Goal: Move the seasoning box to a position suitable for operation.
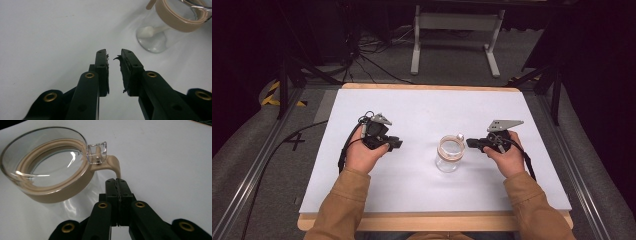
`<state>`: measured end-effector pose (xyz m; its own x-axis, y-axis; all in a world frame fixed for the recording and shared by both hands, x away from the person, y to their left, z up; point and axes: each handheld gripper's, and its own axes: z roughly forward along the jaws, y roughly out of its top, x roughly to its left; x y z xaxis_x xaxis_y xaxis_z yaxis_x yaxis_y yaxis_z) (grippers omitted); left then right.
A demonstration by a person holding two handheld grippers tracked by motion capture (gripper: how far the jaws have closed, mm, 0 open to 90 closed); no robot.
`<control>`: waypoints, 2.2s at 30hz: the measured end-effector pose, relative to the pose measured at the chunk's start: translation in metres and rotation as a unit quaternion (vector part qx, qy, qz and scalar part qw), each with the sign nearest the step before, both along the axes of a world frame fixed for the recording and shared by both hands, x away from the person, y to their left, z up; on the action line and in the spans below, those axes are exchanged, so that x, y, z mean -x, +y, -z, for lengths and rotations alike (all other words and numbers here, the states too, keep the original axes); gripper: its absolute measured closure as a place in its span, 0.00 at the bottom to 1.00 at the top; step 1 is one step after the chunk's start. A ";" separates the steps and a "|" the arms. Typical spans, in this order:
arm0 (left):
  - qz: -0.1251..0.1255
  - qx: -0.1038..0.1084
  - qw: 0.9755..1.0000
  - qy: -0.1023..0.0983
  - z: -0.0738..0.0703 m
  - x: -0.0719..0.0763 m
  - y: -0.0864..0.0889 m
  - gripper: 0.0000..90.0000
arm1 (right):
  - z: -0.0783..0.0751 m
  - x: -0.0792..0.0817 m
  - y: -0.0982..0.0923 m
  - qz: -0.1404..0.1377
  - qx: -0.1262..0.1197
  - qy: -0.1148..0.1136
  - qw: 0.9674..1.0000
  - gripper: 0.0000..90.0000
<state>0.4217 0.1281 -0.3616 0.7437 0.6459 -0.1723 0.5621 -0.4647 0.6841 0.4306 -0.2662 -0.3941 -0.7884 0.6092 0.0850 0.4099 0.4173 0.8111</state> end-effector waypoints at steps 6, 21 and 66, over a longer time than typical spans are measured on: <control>-0.004 0.004 1.000 0.003 0.000 0.001 0.001 0.84 | 0.007 -0.005 0.006 0.010 0.018 -0.002 1.000 1.00; 0.001 0.001 1.000 0.001 0.000 0.000 0.000 0.83 | 0.014 -0.022 0.009 -0.001 0.012 -0.001 1.000 1.00; 0.028 -0.006 1.000 0.007 0.001 -0.004 -0.021 0.81 | -0.035 -0.019 -0.012 -0.043 -0.039 -0.048 0.997 1.00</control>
<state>0.4260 0.1068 -0.3623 0.7766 0.6052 -0.1748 0.5441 -0.5046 0.6703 0.4495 -0.2780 -0.3596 -0.8444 0.5333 0.0507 0.2933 0.3811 0.8768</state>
